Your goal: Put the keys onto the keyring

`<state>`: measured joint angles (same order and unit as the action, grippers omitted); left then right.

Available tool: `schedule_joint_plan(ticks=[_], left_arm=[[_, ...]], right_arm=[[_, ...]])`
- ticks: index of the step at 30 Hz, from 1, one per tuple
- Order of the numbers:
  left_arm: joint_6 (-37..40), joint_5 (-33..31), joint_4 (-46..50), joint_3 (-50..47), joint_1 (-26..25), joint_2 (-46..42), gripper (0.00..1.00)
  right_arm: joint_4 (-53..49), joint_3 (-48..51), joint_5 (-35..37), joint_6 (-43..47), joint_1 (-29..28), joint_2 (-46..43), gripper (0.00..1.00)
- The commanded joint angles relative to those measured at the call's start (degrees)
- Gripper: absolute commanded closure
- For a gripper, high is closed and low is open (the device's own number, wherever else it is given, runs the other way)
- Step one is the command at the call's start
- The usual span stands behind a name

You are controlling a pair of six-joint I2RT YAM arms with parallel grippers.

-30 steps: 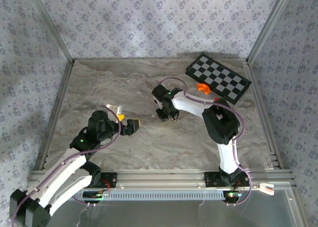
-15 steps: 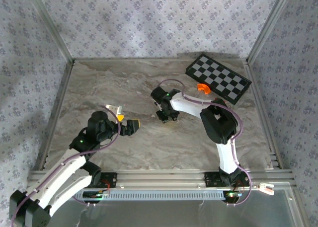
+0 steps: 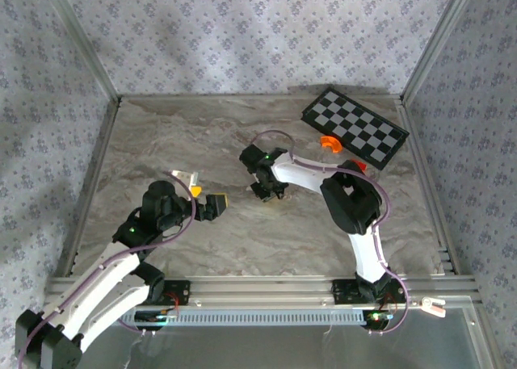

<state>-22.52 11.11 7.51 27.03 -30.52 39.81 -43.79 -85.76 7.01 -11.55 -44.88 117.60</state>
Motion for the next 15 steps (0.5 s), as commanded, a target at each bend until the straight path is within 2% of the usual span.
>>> schedule_joint_plan(ticks=[1,15], left_arm=[[0.81,-0.44,-0.09,0.31,-0.28,-0.96,0.0],[0.8,-0.35,0.0,0.73,-0.32,-1.14,0.0]], right_arm=[[-2.35,-1.59,1.97,-0.23,-0.11,1.38,0.74],[-2.08,-0.99,4.42,-0.14,0.06,0.61,0.87]])
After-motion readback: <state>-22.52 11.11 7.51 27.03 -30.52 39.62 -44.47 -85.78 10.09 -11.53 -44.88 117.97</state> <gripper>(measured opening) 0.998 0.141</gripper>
